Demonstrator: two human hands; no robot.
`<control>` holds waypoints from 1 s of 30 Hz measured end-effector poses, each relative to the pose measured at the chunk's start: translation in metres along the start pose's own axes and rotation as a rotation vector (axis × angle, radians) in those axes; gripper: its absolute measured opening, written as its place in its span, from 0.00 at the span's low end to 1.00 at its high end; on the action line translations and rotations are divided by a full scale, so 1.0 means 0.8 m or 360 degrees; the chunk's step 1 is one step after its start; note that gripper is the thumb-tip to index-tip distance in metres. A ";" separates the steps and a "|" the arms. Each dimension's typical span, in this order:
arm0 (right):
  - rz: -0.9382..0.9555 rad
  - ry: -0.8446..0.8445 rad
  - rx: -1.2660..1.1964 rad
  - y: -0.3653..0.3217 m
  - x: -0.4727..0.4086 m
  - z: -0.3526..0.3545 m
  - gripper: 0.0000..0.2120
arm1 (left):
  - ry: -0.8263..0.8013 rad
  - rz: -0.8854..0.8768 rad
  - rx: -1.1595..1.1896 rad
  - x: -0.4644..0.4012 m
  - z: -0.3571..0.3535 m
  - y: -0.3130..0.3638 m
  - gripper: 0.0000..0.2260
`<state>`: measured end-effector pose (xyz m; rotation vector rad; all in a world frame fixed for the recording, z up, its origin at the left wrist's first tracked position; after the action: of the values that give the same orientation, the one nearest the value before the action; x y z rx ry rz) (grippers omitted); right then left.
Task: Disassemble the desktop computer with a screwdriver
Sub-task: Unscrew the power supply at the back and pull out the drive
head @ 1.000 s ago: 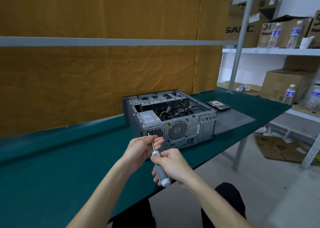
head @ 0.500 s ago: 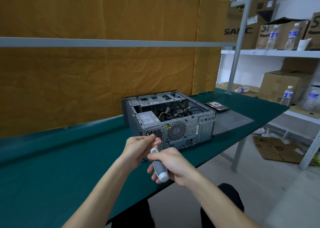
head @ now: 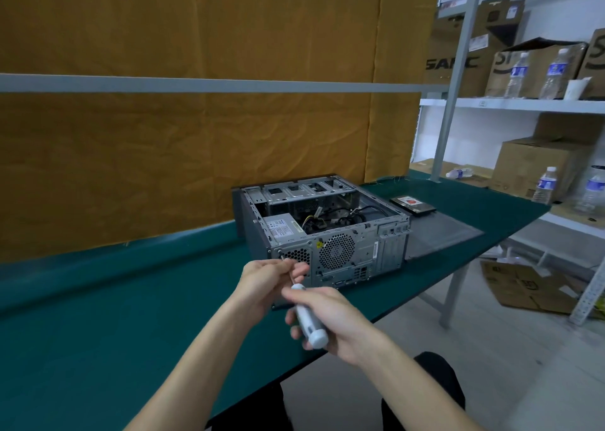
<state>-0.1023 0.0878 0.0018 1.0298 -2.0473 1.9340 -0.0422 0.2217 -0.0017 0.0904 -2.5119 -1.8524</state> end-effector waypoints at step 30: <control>-0.0024 -0.0037 -0.0241 0.002 0.002 0.011 0.09 | 0.0063 0.0005 0.0169 0.004 -0.008 -0.005 0.10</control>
<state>-0.1011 0.0788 0.0002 1.0343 -2.1531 1.7364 -0.0449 0.2141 -0.0033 0.1235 -2.5813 -1.6980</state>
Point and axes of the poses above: each hand's wrist, its own x-axis away from the middle knuckle, its own z-axis out of the back of the hand, y = z × x, the point moved 1 cm from there along -x, towards the middle knuckle, and after that the axes turned 15 degrees about -z, right-handed, at the moved point
